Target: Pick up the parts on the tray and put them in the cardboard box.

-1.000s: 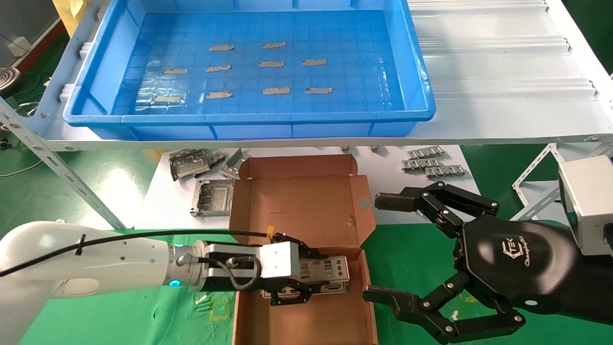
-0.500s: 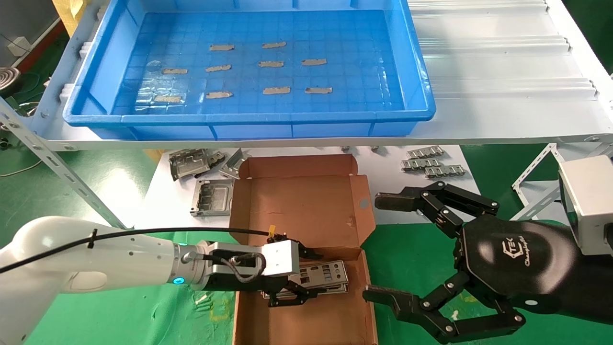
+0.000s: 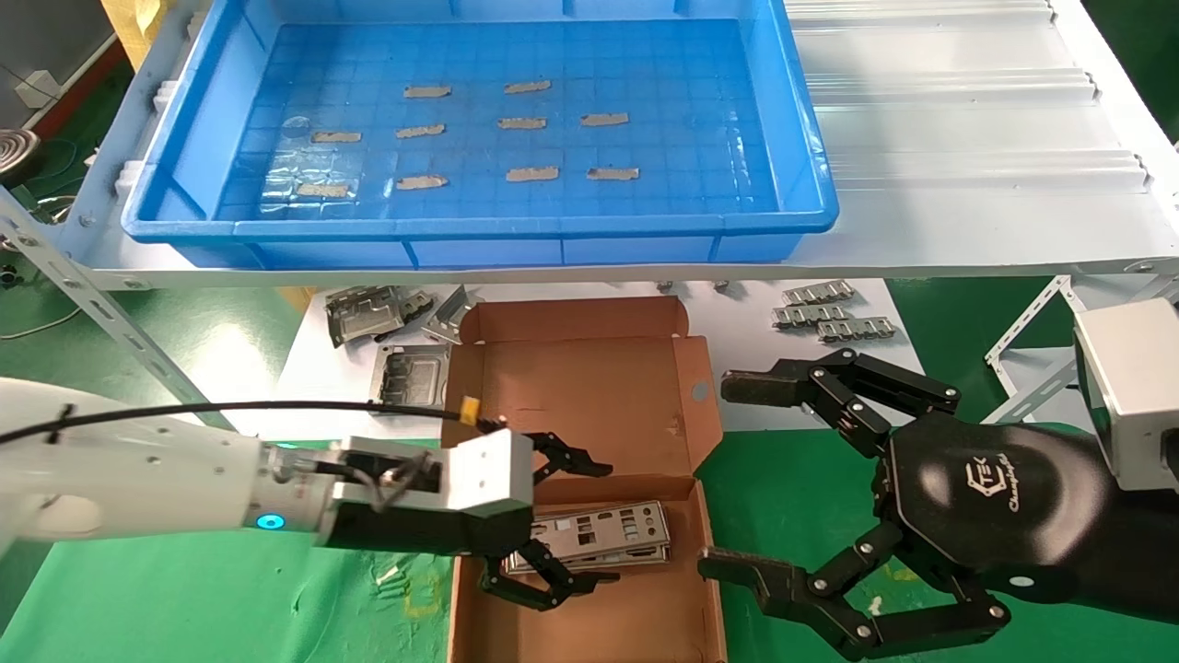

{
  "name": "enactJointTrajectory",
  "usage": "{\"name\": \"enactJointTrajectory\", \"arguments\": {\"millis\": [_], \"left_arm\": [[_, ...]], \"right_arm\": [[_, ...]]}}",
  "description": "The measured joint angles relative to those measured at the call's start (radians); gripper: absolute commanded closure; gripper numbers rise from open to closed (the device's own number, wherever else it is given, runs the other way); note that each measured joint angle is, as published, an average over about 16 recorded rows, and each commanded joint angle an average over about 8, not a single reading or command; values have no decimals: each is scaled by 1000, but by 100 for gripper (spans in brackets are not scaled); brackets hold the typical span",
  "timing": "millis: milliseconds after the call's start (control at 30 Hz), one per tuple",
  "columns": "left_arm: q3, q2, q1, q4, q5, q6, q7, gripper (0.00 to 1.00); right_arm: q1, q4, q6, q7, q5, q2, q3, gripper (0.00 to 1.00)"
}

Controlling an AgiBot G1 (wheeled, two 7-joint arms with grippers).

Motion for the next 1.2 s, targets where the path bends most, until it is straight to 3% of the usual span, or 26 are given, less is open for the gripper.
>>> {"name": "enactJointTrajectory", "arguments": {"millis": [367, 800, 1200], "left_arm": [[-47, -74, 33, -12, -153, 155, -66, 0], [-70, -92, 48, -37, -165, 151, -83, 0], [-148, -160, 99, -126, -213, 152, -141, 0]], "right_arm": [[0, 0, 0, 0, 0, 0, 0, 0], [0, 0, 0, 0, 0, 0, 0, 0], [0, 0, 1, 0, 0, 0, 0, 0]]}}
